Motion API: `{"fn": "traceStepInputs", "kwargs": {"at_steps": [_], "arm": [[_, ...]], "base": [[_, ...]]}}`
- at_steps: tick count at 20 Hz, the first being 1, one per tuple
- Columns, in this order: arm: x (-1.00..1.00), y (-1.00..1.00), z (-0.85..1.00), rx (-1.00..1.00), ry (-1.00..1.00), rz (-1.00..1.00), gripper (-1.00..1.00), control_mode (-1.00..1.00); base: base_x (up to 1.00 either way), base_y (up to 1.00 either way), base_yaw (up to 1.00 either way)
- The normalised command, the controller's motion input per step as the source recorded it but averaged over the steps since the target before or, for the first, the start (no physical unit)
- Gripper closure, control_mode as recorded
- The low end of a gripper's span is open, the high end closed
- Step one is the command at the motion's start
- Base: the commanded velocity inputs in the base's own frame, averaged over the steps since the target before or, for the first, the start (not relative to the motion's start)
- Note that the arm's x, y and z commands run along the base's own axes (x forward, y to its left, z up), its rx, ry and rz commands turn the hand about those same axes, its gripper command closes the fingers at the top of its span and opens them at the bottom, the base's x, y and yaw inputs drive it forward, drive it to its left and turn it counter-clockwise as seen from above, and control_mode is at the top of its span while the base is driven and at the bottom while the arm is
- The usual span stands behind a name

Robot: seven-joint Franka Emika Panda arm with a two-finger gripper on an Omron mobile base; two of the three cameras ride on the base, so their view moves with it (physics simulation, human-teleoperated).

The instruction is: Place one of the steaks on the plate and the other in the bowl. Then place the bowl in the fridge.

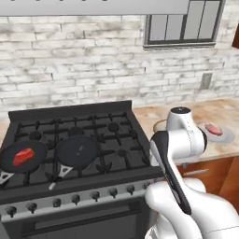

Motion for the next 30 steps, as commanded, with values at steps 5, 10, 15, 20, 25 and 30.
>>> {"fn": "traceStepInputs", "kwargs": {"at_steps": [5, 10, 15, 20, 25, 30], "arm": [[0.0, 0.0, 0.0, 0.0, 0.0, 0.0, -1.0, 1.0], [0.0, 0.0, 0.0, 0.0, 0.0, 0.0, -1.0, 1.0], [0.0, 0.0, 0.0, 0.0, 0.0, 0.0, -1.0, 1.0], [0.0, 0.0, 0.0, 0.0, 0.0, 0.0, -1.0, 1.0], [0.1, 0.01, 0.0, 0.0, 0.0, 0.0, -1.0, -1.0], [0.38, 0.0, 0.01, 0.05, 0.0, -0.06, -1.0, -1.0]], "base": [[-0.04, 0.84, 0.0], [0.0, 1.0, 0.0], [0.0, 1.0, 0.0], [0.13, 0.65, -0.03], [0.15, 0.06, -0.02], [0.0, 0.0, 0.0]]}}
